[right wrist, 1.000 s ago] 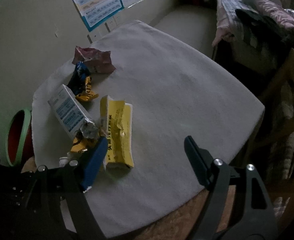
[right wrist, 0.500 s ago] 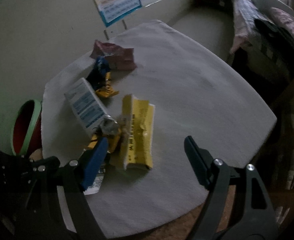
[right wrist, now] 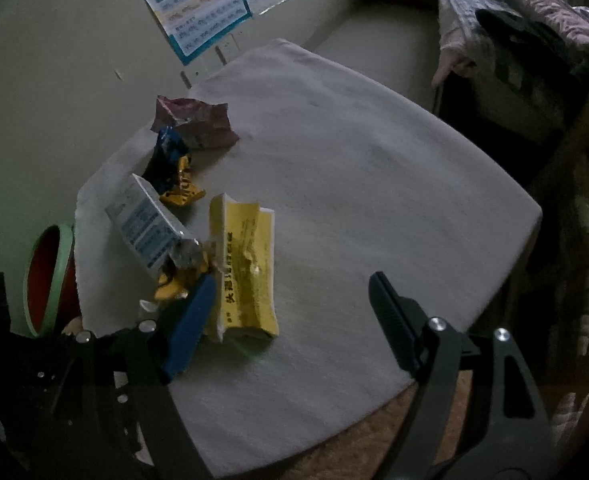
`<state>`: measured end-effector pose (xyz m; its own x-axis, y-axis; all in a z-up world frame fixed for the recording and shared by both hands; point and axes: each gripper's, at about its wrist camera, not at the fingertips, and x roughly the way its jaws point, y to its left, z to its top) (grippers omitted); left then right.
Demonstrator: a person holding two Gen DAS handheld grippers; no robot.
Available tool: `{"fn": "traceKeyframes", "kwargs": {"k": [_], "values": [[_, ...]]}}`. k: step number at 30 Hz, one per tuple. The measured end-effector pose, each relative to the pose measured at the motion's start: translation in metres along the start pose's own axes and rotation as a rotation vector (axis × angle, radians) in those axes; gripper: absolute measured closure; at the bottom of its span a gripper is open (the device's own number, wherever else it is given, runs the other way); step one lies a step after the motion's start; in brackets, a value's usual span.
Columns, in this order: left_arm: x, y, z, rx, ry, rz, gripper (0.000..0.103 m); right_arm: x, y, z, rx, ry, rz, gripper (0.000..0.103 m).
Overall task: Collect trash
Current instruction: 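Grasp the crumpled printed paper cup with the left gripper and lift it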
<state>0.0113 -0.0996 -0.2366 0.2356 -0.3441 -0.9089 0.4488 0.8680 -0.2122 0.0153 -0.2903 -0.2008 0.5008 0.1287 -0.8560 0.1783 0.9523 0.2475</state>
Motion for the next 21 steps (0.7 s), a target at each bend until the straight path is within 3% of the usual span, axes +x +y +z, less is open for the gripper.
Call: {"fn": "traceKeyframes", "kwargs": {"k": [5,7,14,18,19,21], "values": [[0.017,0.007,0.006,-0.033,0.043,0.006,0.049,0.006,0.006,-0.002,-0.016,0.018,0.023,0.026],[0.019,0.010,0.006,-0.046,0.050,0.008,0.064,0.008,0.008,-0.003,-0.021,0.023,0.028,0.026],[0.006,0.025,0.001,-0.077,0.037,-0.023,0.065,0.011,0.017,-0.004,-0.044,0.038,0.049,0.026],[-0.012,0.036,-0.006,-0.048,-0.006,0.043,0.066,0.018,0.019,-0.001,-0.014,0.061,0.106,0.026],[-0.018,0.041,-0.007,-0.050,-0.021,0.070,0.068,0.023,0.017,0.001,0.018,0.072,0.141,0.026],[-0.027,0.051,-0.008,-0.069,-0.036,0.097,0.089,0.032,0.012,0.007,0.081,0.090,0.188,0.026]]}}
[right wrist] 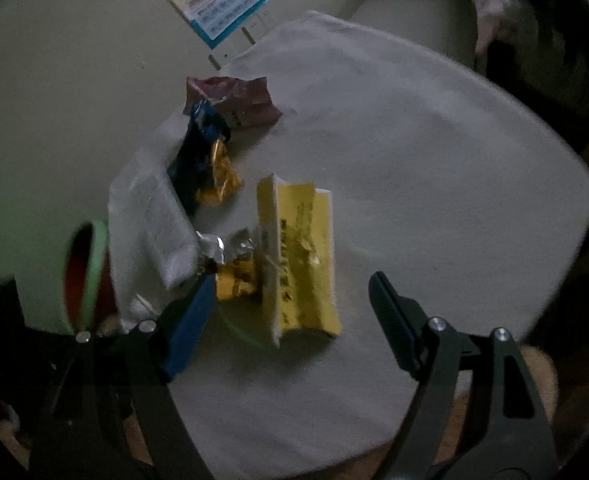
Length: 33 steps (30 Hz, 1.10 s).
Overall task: Collect trash
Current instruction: 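Grasp the crumpled printed paper cup with the left gripper and lift it, then grasp the yellow packet with the right gripper while the left holds the paper cup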
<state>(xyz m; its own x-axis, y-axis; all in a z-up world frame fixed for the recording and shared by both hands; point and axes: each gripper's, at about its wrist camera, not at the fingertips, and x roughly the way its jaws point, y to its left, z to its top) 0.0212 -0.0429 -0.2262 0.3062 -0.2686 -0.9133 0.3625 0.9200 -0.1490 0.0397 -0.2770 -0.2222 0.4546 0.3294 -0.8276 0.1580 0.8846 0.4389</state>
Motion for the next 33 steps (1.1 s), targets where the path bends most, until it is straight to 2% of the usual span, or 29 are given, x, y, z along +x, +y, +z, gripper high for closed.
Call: {"fn": "traceKeyframes", "kwargs": {"k": [3,8,12,14,18,19,20,22,25,29,33], "values": [[-0.010,0.017,0.002,-0.052,-0.024,0.000,0.089,0.015,-0.006,0.016,0.053,0.012,0.005,0.028],[-0.014,0.028,-0.001,-0.075,-0.036,-0.006,0.089,0.032,0.005,0.032,0.026,0.043,-0.014,0.031],[-0.012,0.025,-0.002,-0.086,-0.035,-0.022,0.083,0.041,0.013,0.035,-0.004,0.062,-0.035,0.031],[-0.012,0.024,-0.002,-0.086,-0.035,-0.030,0.078,0.048,0.016,0.036,-0.016,0.079,-0.056,0.031],[-0.011,0.022,-0.005,-0.089,-0.036,-0.058,0.058,0.057,0.018,0.036,-0.023,0.094,-0.069,0.032],[-0.011,0.022,-0.005,-0.091,-0.038,-0.063,0.051,0.057,0.018,0.036,-0.025,0.088,-0.069,0.041],[-0.010,0.020,-0.005,-0.089,-0.040,-0.066,0.049,0.056,0.018,0.035,-0.026,0.087,-0.069,0.048],[-0.009,0.018,-0.005,-0.073,-0.041,-0.052,0.046,0.055,0.017,0.034,-0.023,0.086,-0.065,0.068],[-0.004,0.012,-0.004,-0.029,-0.045,0.016,0.044,0.047,0.013,0.030,-0.018,0.072,-0.046,0.071],[-0.003,0.017,-0.004,-0.041,-0.041,0.062,0.044,0.035,0.008,0.024,-0.016,0.048,-0.040,0.071],[-0.002,0.024,-0.006,-0.067,-0.030,0.059,0.044,0.038,0.005,0.020,-0.019,0.063,-0.058,0.071]]}}
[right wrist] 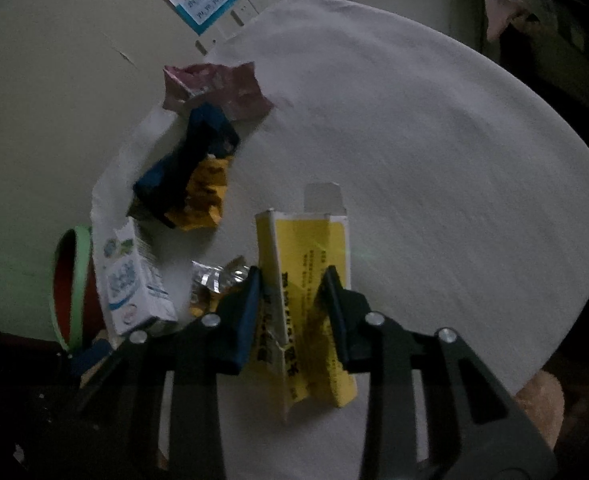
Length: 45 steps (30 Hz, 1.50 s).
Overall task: Collect trash
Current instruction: 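Grasp the yellow packet with the right gripper while the left holds the paper cup, then carry the cup and yellow packet over the green bin and open both grippers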
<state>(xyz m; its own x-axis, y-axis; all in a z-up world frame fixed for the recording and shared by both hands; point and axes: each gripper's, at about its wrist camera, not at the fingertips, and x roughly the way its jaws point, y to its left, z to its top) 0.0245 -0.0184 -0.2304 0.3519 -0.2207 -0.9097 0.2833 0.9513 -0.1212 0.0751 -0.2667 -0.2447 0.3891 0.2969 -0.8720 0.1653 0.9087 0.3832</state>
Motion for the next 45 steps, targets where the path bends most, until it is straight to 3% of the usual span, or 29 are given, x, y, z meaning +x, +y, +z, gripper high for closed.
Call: {"fn": "traceKeyframes", "kwargs": {"k": [15,18,25,33,41,45], "values": [[0.024,0.005,-0.006,-0.042,0.081,-0.045,0.046,-0.029,-0.003,-0.013,0.033,-0.071,0.040,0.071],[0.025,0.007,-0.008,-0.042,0.079,-0.035,0.057,-0.038,0.001,-0.015,0.026,-0.091,0.036,0.071],[0.018,0.012,-0.010,-0.059,0.074,-0.073,0.060,-0.059,0.015,-0.016,-0.007,-0.132,0.045,0.071],[-0.042,0.009,-0.012,0.014,-0.055,-0.071,0.060,-0.085,0.040,-0.018,-0.059,-0.188,0.055,0.071],[-0.092,0.037,0.012,-0.057,-0.265,-0.011,0.060,-0.095,0.074,-0.016,-0.125,-0.210,0.049,0.071],[-0.102,0.053,0.021,-0.089,-0.310,0.010,0.060,-0.095,0.090,-0.018,-0.154,-0.206,0.052,0.071]]}}
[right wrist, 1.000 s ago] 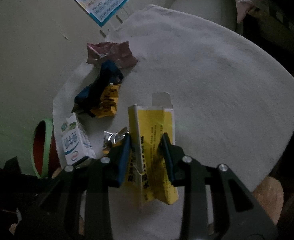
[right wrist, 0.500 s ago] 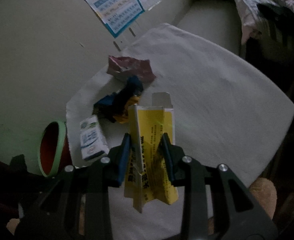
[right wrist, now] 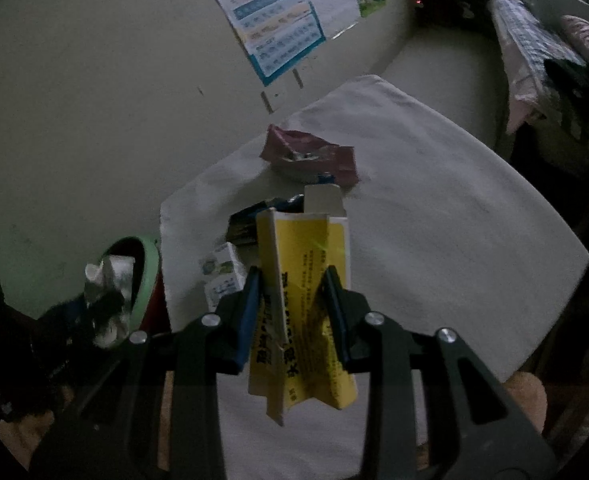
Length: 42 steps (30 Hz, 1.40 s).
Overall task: Collect trash
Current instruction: 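Carry the cup and yellow packet over the green bin and open both grippers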
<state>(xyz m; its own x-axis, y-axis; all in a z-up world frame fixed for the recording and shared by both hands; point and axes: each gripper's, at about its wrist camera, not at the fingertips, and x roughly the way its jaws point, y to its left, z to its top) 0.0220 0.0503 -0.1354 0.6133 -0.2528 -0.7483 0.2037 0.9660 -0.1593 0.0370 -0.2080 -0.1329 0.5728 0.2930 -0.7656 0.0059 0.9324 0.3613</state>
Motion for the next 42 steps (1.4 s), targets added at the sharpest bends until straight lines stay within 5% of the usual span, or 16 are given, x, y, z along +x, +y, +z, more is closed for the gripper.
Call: {"fn": "traceKeyframes", "kwargs": {"k": [17,32,42], "values": [[-0.009,0.062,0.006,-0.117,-0.058,0.095,0.059,0.023,0.079,0.010,-0.133,0.050,0.092,0.071],[-0.036,0.172,-0.007,-0.290,-0.107,0.252,0.059,0.077,0.193,0.015,-0.278,0.128,0.233,0.071],[-0.021,0.219,-0.011,-0.376,-0.088,0.287,0.059,0.123,0.254,0.015,-0.341,0.196,0.282,0.071]]}}
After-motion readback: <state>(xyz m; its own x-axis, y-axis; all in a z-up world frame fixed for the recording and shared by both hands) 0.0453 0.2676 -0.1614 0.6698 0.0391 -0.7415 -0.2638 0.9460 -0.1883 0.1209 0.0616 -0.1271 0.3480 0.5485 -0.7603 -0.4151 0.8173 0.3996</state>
